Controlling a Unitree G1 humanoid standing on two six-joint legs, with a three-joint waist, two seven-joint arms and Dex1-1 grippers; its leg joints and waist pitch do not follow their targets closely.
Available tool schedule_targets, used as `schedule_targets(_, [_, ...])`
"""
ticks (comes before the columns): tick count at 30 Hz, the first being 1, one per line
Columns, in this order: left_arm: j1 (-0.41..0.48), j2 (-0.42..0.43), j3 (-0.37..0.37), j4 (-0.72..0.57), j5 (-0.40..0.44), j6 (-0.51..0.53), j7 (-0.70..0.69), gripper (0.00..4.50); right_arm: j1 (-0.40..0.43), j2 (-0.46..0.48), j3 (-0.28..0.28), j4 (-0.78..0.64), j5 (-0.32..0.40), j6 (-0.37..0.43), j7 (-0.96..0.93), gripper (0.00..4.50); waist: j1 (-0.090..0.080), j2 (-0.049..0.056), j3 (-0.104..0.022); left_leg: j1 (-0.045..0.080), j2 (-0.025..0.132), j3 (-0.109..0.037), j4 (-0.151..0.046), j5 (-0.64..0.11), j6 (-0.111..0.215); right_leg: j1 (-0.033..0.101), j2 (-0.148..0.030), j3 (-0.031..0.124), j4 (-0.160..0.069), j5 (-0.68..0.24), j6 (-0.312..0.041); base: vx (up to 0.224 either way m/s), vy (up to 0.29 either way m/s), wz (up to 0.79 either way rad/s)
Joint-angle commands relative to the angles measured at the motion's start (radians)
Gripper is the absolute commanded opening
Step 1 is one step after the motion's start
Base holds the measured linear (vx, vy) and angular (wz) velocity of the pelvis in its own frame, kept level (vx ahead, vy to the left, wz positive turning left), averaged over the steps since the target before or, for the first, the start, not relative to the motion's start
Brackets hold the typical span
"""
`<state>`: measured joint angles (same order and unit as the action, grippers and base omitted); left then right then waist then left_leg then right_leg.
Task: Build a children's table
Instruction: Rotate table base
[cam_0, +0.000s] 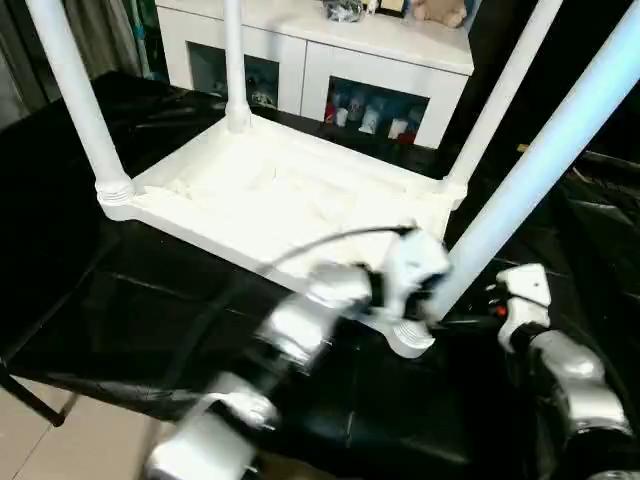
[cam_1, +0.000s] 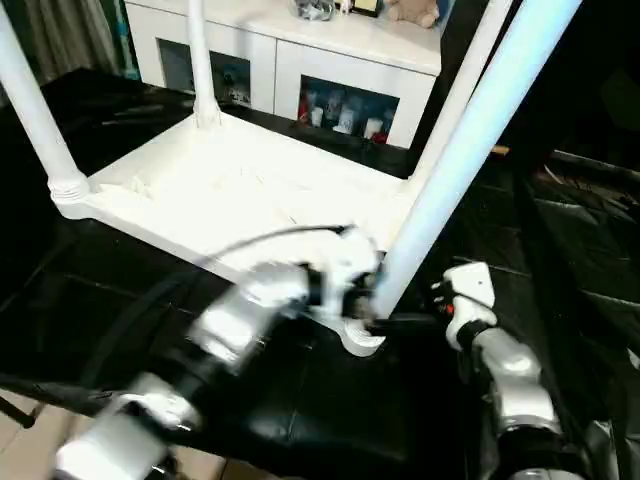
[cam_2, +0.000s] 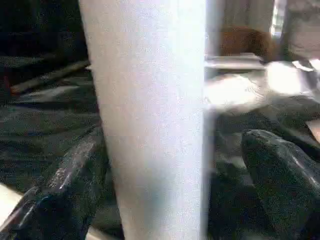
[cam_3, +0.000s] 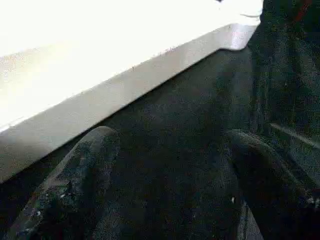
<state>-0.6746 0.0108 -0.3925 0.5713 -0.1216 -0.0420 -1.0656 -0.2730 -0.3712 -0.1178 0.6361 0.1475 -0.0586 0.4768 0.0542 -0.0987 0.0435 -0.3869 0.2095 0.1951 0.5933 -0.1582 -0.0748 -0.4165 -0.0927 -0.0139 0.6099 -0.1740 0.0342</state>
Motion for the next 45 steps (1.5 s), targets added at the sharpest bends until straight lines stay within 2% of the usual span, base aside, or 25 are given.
schedule_targets(1, [0.006,0.082,-0.018,-0.036,-0.013,0.018,-0.126,4.49,0.001,-0.021,-0.023,0.001,0.005,-0.009,0.01,3.8,0.005,-0.003,-0.061,0.014,0.012,-0.004,-0.067,-0.295,0.068,0.043,-0.021,0.009,-0.075,-0.201,-0.204,0.0,0.0,0.0])
schedule_targets(3, [0.006,0.106,-0.024,-0.04,-0.012,0.027,-0.152,4.49,0.0,-0.021,-0.023,0.002,0.004,-0.009,0.011,3.8,0.004,0.003,-0.06,0.019,0.013,-0.003,-0.069,-0.31,0.055,0.039,-0.018,0.009,-0.073,-0.207,-0.209,0.0,0.0,0.0])
schedule_targets(4, [0.002,0.135,-0.03,-0.04,-0.007,0.035,-0.182,4.49,-0.001,-0.021,-0.023,0.002,0.003,-0.009,0.013,3.8,0.004,0.002,-0.06,0.019,0.014,-0.003,-0.069,-0.308,0.052,0.041,-0.019,0.01,-0.072,-0.198,-0.214,0.0,0.0,0.0])
schedule_targets(5, [-0.008,0.175,-0.036,-0.034,0.003,0.047,-0.225,4.49,-0.003,-0.021,-0.021,0.003,0.001,-0.009,0.017,3.8,0.012,0.007,-0.062,0.024,0.014,-0.002,-0.068,-0.3,0.048,0.038,-0.022,0.01,-0.072,-0.189,-0.219,0.0,0.0,0.0])
schedule_targets(9, [-0.052,0.233,-0.05,0.022,0.05,0.049,-0.294,4.49,0.001,-0.028,0.001,-0.009,-0.007,-0.008,0.047,3.8,0.012,0.007,-0.058,0.022,0.014,-0.002,-0.073,-0.321,0.031,0.039,-0.022,0.011,-0.072,-0.209,-0.219,0.0,0.0,0.0])
schedule_targets(12, [-0.125,0.2,-0.041,0.165,0.111,-0.053,-0.185,4.12,0.052,-0.067,0.053,-0.1,0.01,0.014,0.187,3.8,0.017,0.006,-0.059,0.02,0.013,-0.004,-0.073,-0.336,0.029,0.043,-0.024,0.011,-0.076,-0.221,-0.2,0.0,0.0,0.0])
schedule_targets(16, [-0.144,0.189,-0.048,0.193,0.116,-0.065,-0.183,3.83,0.101,-0.112,0.073,-0.179,0.021,0.04,0.268,3.8,0.031,0.0,-0.06,0.018,0.015,-0.003,-0.068,-0.295,0.054,0.049,-0.029,0.012,-0.069,-0.157,-0.217,0.0,0.0,0.0])
schedule_targets(17, [-0.149,0.185,-0.052,0.2,0.117,-0.068,-0.189,3.75,0.134,-0.142,0.078,-0.231,0.035,0.064,0.31,3.8,0.034,0.01,-0.059,0.017,0.014,-0.004,-0.069,-0.288,0.061,0.049,-0.029,0.012,-0.068,-0.148,-0.224,0.0,0.0,0.0])
schedule_targets(18, [-0.149,0.185,-0.052,0.2,0.117,-0.068,-0.189,3.71,0.134,-0.142,0.078,-0.231,0.035,0.064,0.31,3.8,0.036,0.004,-0.06,0.018,0.014,-0.002,-0.067,-0.29,0.066,0.05,-0.026,0.012,-0.072,-0.145,-0.221,0.0,0.0,0.0])
schedule_targets(19, [-0.158,0.184,-0.058,0.212,0.124,-0.074,-0.199,3.64,0.178,-0.184,0.083,-0.297,0.06,0.103,0.371,3.8,0.036,0.005,-0.057,0.015,0.013,-0.003,-0.069,-0.298,0.068,0.051,-0.027,0.011,-0.072,-0.163,-0.223,0.0,0.0,0.0])
schedule_targets(20, [-0.166,0.184,-0.065,0.225,0.132,-0.08,-0.209,3.53,0.217,-0.223,0.089,-0.35,0.078,0.133,0.422,3.8,0.042,0.005,-0.052,0.016,0.016,-0.005,-0.073,-0.335,0.07,0.051,-0.028,0.012,-0.082,-0.22,-0.205,0.0,0.0,0.0])
schedule_targets(21, [-0.181,0.181,-0.07,0.257,0.146,-0.1,-0.217,3.39,0.261,-0.273,0.095,-0.41,0.097,0.169,0.478,3.8,0.044,0.014,-0.053,0.02,0.017,-0.007,-0.073,-0.347,0.066,0.049,-0.029,0.012,-0.082,-0.238,-0.203,0.0,0.0,0.0])
schedule_targets(22, [-0.199,0.176,-0.073,0.298,0.162,-0.127,-0.218,3.31,0.3,-0.317,0.099,-0.471,0.116,0.208,0.523,3.8,0.046,0.017,-0.052,0.022,0.019,-0.009,-0.074,-0.363,0.063,0.048,-0.03,0.012,-0.084,-0.261,-0.195,0.0,0.0,0.0])
schedule_targets(24, [-0.221,0.168,-0.076,0.349,0.18,-0.157,-0.217,3.24,0.342,-0.362,0.099,-0.543,0.138,0.255,0.569,3.8,0.048,0.011,-0.051,0.022,0.019,-0.009,-0.075,-0.374,0.062,0.048,-0.03,0.012,-0.088,-0.284,-0.183,0.0,0.0,0.0])
schedule_targets(25, [-0.224,0.167,-0.077,0.355,0.182,-0.16,-0.218,3.11,0.347,-0.367,0.098,-0.553,0.141,0.262,0.574,3.8,0.048,0.014,-0.051,0.019,0.016,-0.011,-0.076,-0.378,0.062,0.05,-0.029,0.012,-0.093,-0.303,-0.168,0.0,0.0,0.0])
schedule_targets(26, [-0.236,0.161,-0.08,0.383,0.192,-0.175,-0.214,3.11,0.363,-0.381,0.092,-0.596,0.157,0.289,0.582,3.8,0.048,0.028,-0.051,0.018,0.017,-0.015,-0.079,-0.382,0.053,0.048,-0.035,0.012,-0.089,-0.315,-0.171,0.0,0.0,0.0])
schedule_targets(27, [-0.236,0.161,-0.08,0.383,0.192,-0.175,-0.214,2.88,0.363,-0.381,0.092,-0.596,0.157,0.289,0.582,3.8,0.044,0.019,-0.052,0.017,0.017,-0.016,-0.079,-0.389,0.045,0.048,-0.033,0.008,-0.092,-0.328,-0.167,0.0,0.0,0.0])
schedule_targets(28, [-0.245,0.156,-0.083,0.4,0.199,-0.181,-0.207,2.87,0.367,-0.386,0.088,-0.617,0.164,0.302,0.581,3.8,0.043,0.02,-0.053,0.019,0.018,-0.016,-0.078,-0.391,0.042,0.046,-0.035,0.009,-0.091,-0.323,-0.172,0.0,0.0,0.0])
schedule_targets(31, [-0.265,0.149,-0.096,0.437,0.22,-0.194,-0.191,2.78,0.375,-0.392,0.084,-0.649,0.173,0.322,0.577,3.8,0.041,0.028,-0.052,0.02,0.017,-0.015,-0.076,-0.399,0.042,0.044,-0.035,0.01,-0.092,-0.329,-0.181,0.0,0.0,0.0])
schedule_targets(32, [-0.276,0.143,-0.098,0.465,0.233,-0.208,-0.185,2.5,0.387,-0.4,0.086,-0.675,0.179,0.342,0.577,3.8,0.041,0.03,-0.053,0.019,0.016,-0.014,-0.076,-0.391,0.046,0.044,-0.032,0.01,-0.094,-0.316,-0.183,0.0,0.0,0.0])
schedule_targets(34, [-0.283,0.138,-0.097,0.482,0.239,-0.216,-0.181,2.44,0.393,-0.404,0.088,-0.688,0.179,0.351,0.575,3.8,0.043,0.03,-0.054,0.02,0.016,-0.014,-0.074,-0.381,0.049,0.045,-0.033,0.011,-0.092,-0.302,-0.185,0.0,0.0,0.0])
schedule_targets(38, [-0.315,0.115,-0.106,0.571,0.29,-0.258,-0.149,2.05,0.41,-0.408,0.101,-0.74,0.17,0.395,0.567,3.8,0.042,0.045,-0.057,0.017,0.015,-0.015,-0.073,-0.349,0.058,0.05,-0.032,0.01,-0.086,-0.237,-0.202,0.0,0.0,0.0])
schedule_targets(41, [-0.321,0.112,-0.114,0.59,0.307,-0.269,-0.125,1.96,0.412,-0.409,0.102,-0.75,0.169,0.402,0.563,3.8,0.043,0.044,-0.056,0.018,0.016,-0.013,-0.072,-0.346,0.062,0.05,-0.034,0.01,-0.086,-0.236,-0.212,0.0,0.0,0.0])
schedule_targets(43, [-0.329,0.109,-0.133,0.621,0.339,-0.275,-0.091,1.7,0.416,-0.408,0.106,-0.759,0.167,0.408,0.555,3.8,0.042,0.053,-0.055,0.019,0.016,-0.014,-0.074,-0.361,0.058,0.049,-0.033,0.009,-0.088,-0.249,-0.211,0.0,0.0,0.0])
schedule_targets(45, [-0.329,0.109,-0.137,0.628,0.347,-0.276,-0.086,1.6,0.419,-0.409,0.108,-0.764,0.166,0.41,0.553,3.8,0.042,0.051,-0.054,0.019,0.016,-0.014,-0.074,-0.365,0.057,0.05,-0.034,0.009,-0.091,-0.269,-0.206,0.0,0.0,0.0])
